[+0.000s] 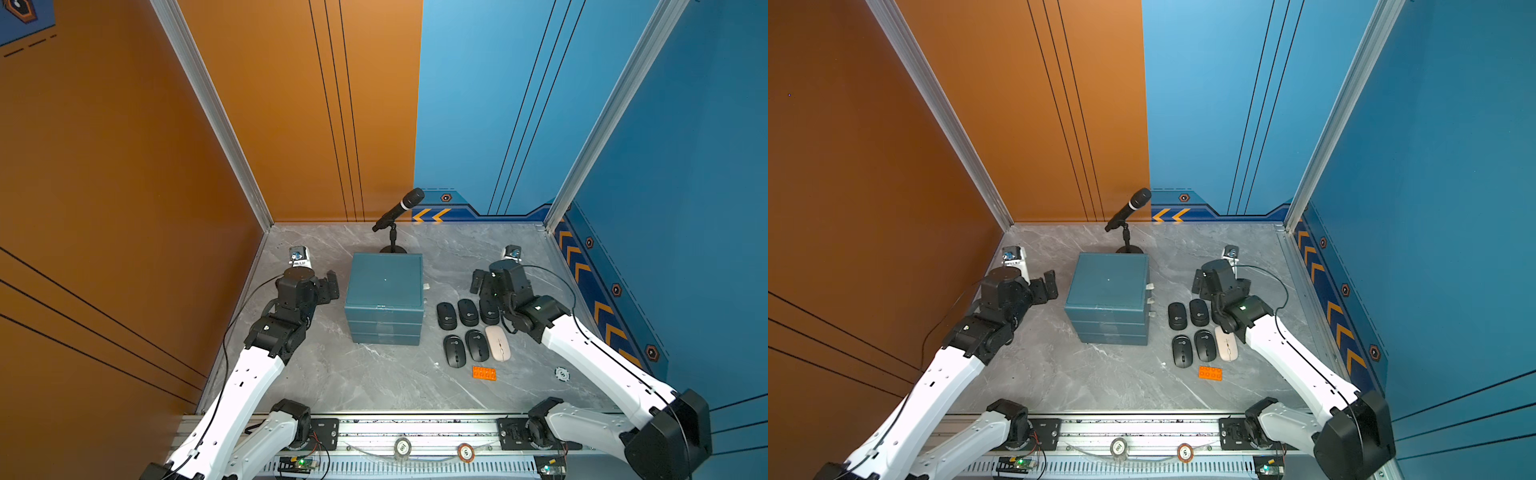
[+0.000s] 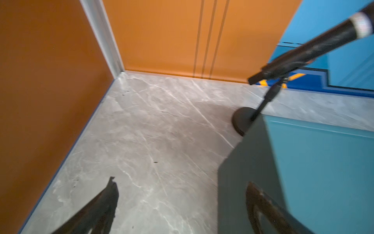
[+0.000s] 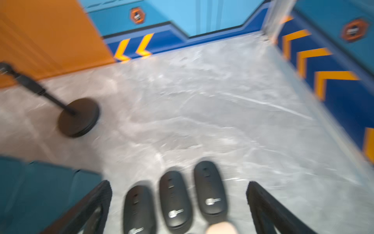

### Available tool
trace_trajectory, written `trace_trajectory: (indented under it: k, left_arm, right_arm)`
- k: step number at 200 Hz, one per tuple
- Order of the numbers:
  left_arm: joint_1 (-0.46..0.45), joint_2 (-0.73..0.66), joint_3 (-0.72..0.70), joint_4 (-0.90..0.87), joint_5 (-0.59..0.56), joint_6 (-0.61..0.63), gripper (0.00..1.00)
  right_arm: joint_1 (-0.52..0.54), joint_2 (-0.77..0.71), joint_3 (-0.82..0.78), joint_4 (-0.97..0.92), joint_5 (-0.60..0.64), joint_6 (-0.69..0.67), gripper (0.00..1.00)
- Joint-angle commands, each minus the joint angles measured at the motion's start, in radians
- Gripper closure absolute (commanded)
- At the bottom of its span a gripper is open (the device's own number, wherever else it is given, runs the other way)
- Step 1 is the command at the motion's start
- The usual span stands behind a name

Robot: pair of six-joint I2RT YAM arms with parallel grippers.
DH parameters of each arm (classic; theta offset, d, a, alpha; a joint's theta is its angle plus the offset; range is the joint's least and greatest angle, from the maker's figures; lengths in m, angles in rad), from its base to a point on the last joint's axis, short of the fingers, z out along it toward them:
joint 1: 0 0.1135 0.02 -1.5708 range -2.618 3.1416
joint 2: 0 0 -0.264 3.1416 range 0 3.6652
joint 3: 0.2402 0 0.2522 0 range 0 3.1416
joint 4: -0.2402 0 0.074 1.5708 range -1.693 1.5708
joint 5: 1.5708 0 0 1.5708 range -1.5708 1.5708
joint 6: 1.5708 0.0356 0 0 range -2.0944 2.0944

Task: Take the mice out of the drawer
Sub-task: Reset both arms

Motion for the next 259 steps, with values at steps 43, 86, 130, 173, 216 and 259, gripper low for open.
trace_trajectory:
  k: [43,86,130,173,216,259]
  left_arm:
    - [0.151,0.062,-0.435,0.749,-0.084,0.121,0.02]
    - [0.180,0.208,-0.498,0.928,0.014,0.148,0.02]
    - [0.180,0.364,-0.558,1.158,0.052,0.177,0.02]
    - [0.181,0.494,-0.551,1.291,0.083,0.198,0.02]
    - [0.176,0.648,-0.529,1.393,0.122,0.214,0.02]
    - [0.183,0.666,-0.453,1.284,0.140,0.219,0.02]
  right_arm:
    - [-0.337,-0.133,-0.124,-0.068,0.015,-0.126,0.00]
    - [-0.432,-0.053,-0.174,-0.025,-0.052,-0.148,0.00]
    - [-0.432,0.012,-0.285,0.284,-0.114,-0.183,0.00]
    - [-0.433,0.010,-0.390,0.553,-0.133,-0.276,0.00]
    - [-0.435,0.066,-0.459,0.768,-0.197,-0.325,0.00]
    - [-0.424,0.158,-0.478,0.909,-0.277,-0.412,0.00]
